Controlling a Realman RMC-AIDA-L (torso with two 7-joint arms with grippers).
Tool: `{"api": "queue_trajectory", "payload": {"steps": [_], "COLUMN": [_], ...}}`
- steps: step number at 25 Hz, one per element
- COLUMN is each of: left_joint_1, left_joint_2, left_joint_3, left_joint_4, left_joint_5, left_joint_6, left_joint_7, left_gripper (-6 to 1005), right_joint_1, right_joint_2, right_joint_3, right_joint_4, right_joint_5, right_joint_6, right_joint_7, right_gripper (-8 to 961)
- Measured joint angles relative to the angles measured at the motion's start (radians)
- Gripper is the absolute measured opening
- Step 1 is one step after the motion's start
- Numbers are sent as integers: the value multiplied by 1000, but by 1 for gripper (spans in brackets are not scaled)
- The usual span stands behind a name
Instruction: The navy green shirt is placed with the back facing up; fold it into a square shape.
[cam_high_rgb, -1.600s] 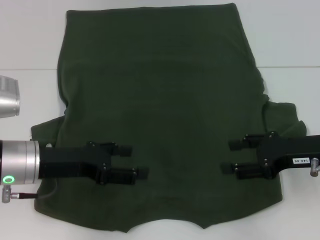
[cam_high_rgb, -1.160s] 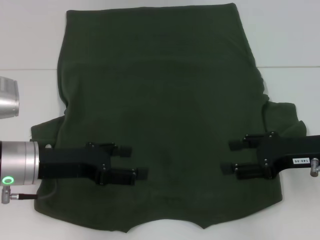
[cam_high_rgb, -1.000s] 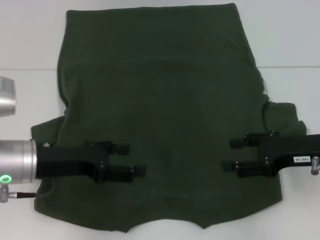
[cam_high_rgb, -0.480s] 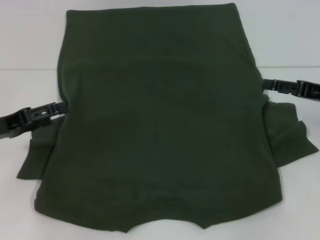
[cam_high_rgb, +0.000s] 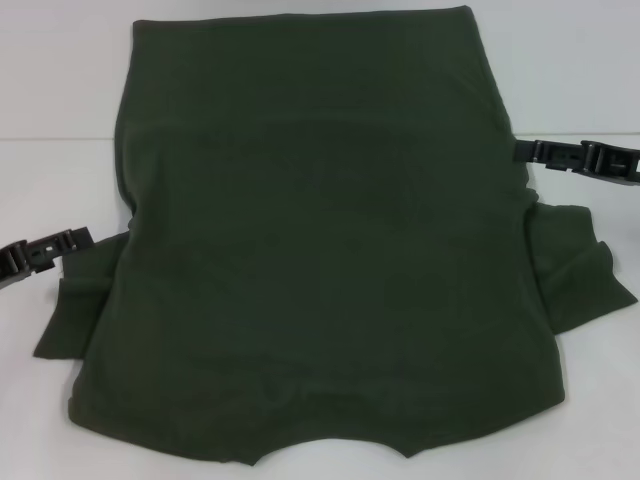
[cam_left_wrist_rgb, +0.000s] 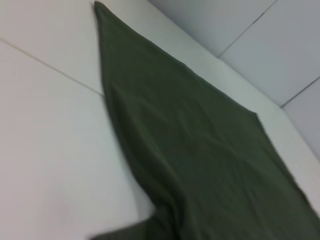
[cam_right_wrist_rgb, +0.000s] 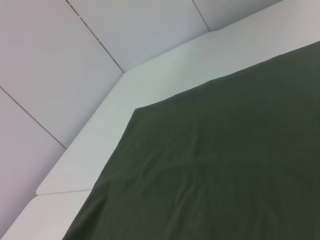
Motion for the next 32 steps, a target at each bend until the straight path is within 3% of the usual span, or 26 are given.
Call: {"api": "queue_trajectory", "payload": {"steps": [4,9,32], "left_joint_1": [5,7,9], "left_joint_2": [-19,-23,-36], "left_joint_3": [8,9,6], "left_joint_4": [-11,-48,-71], "left_joint_5": [5,11,8], "left_joint_6": [-106,-147,-71], "left_joint_7": [28,41,35], "left_gripper": [920,919,920], "right_joint_1": [0,0,-16], "right_joint_2": [1,2,2], "right_joint_3": [2,7,18], "right_joint_4": [0,1,1], "right_joint_5": [3,4,5], "right_joint_6": [1,1,2], "right_joint_7": [-8,-9,-8], "right_gripper": [782,781,777]}}
